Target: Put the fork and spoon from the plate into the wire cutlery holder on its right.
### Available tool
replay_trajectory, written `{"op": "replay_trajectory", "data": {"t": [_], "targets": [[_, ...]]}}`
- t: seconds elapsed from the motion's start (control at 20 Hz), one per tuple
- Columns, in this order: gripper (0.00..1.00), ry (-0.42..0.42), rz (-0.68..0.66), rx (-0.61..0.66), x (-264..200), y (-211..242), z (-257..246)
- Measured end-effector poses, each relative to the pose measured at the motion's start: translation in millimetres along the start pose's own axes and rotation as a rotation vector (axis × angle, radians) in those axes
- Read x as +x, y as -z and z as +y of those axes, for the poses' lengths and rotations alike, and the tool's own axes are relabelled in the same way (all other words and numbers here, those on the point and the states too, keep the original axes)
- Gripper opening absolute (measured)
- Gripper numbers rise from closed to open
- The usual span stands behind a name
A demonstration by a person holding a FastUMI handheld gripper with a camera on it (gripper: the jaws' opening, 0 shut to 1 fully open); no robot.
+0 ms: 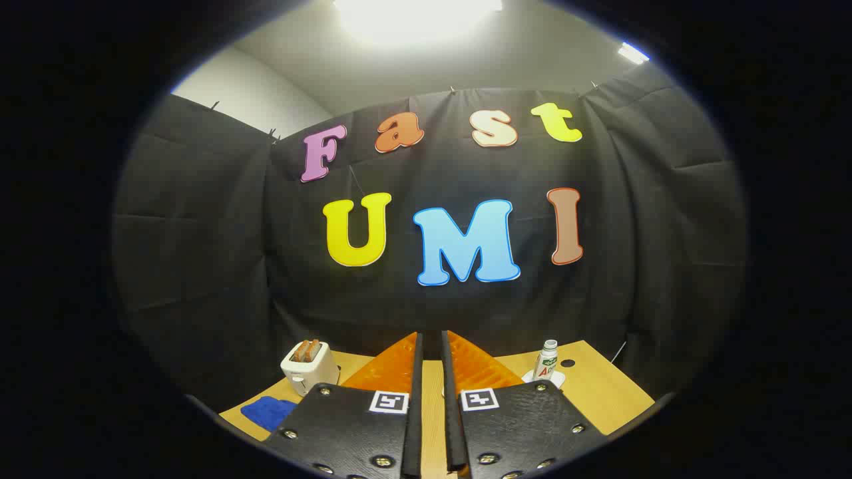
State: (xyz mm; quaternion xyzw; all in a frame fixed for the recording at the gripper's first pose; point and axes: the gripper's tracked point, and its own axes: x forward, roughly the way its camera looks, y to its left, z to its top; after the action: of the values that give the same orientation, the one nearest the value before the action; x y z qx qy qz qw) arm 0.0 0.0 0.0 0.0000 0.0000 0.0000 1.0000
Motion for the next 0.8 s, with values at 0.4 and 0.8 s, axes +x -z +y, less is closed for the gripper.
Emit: {"op": "replay_trajectory", "data": {"t": [0.4,0.8], "targets": [[0.14,-0.001,0.03,-0.008,0.0,11.4,7.2],[0.15,-0.029,0.133,-0.004,9.6,46.0,23.3]]}}
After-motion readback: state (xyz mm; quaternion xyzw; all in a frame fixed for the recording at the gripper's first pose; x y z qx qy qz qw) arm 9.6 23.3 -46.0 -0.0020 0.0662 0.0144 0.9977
